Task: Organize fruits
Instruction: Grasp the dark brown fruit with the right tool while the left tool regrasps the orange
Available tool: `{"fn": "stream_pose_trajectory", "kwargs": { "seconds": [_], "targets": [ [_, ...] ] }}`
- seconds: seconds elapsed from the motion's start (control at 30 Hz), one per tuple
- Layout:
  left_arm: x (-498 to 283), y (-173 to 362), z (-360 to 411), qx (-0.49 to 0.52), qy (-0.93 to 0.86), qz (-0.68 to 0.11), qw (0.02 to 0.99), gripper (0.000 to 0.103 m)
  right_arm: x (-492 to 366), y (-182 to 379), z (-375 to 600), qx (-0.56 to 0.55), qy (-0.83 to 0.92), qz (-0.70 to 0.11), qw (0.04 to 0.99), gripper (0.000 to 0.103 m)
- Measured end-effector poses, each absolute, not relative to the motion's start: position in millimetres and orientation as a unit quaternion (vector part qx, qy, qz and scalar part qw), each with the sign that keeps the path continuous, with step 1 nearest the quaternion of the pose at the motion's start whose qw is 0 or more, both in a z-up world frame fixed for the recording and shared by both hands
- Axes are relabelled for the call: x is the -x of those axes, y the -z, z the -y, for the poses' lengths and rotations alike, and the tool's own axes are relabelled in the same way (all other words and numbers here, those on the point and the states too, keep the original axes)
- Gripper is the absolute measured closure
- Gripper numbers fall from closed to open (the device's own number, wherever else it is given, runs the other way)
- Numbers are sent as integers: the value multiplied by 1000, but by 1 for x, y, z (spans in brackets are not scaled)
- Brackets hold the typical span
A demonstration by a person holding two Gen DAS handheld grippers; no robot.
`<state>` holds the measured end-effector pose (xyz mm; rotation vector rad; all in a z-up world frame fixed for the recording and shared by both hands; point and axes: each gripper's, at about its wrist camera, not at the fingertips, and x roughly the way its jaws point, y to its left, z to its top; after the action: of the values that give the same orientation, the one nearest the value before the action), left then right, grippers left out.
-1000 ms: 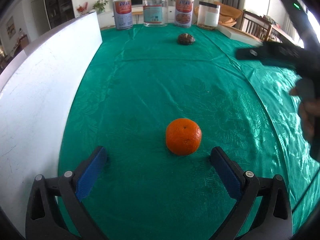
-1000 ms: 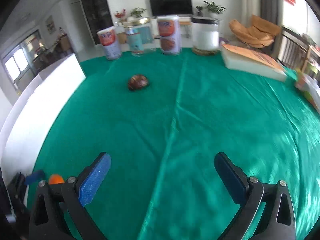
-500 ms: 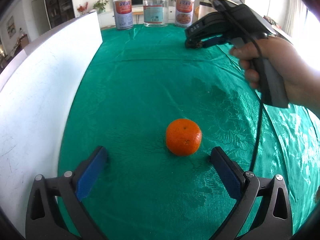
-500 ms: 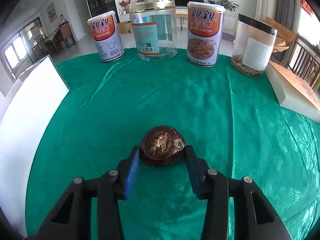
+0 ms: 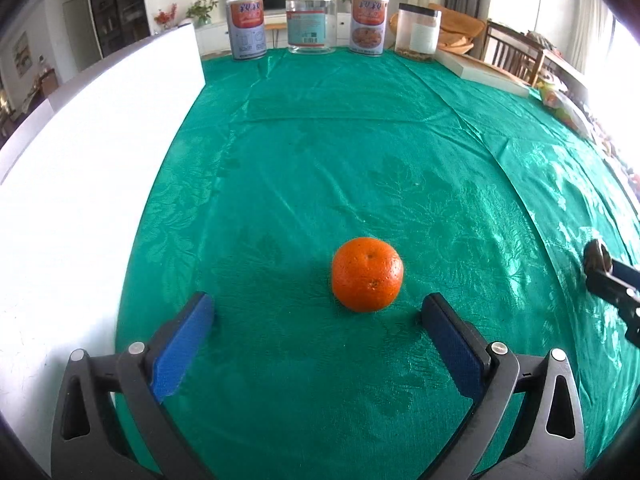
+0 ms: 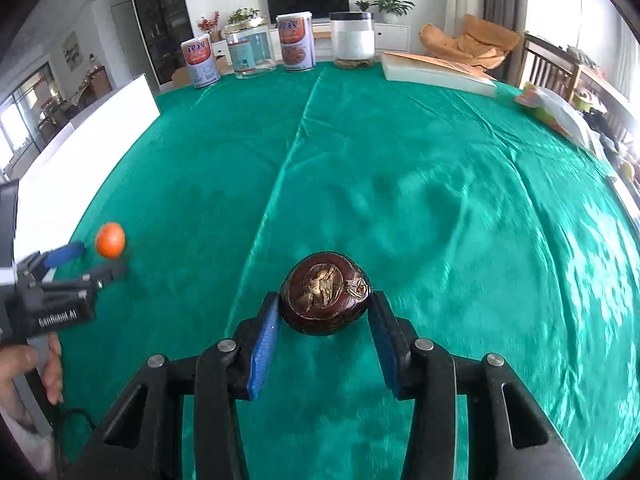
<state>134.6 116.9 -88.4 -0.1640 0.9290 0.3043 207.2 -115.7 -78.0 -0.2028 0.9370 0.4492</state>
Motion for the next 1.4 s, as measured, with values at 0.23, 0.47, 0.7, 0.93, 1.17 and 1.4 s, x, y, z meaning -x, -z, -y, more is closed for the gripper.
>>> {"fn": "stream_pose_trajectory", "kwargs": {
  "seconds": [0.23,0.47,0.7,0.93,1.17,1.4],
  "targets": [
    [-135,88,-117,79,-146,-446,880,0,-194,82,124,84,-201,-423,879,57],
    [-134,87,-119,83,-134,-449,880,1,-199,80,124,78,-224,-443,865,44],
    [-132,58,-141,172,-23,-500,848,2,-226,57,162,19,-268,-541,797,44],
    [-158,49,-163,245,-49,-543,802,2,-258,60,145,-12,-266,-612,745,44],
    [-181,69,-124,108,-65,-581,804,26,-282,65,138,-33,-240,-654,717,44],
    [-182,69,-115,76,-84,-562,819,72,-277,57,114,59,-239,-649,720,44]
  ]
}}
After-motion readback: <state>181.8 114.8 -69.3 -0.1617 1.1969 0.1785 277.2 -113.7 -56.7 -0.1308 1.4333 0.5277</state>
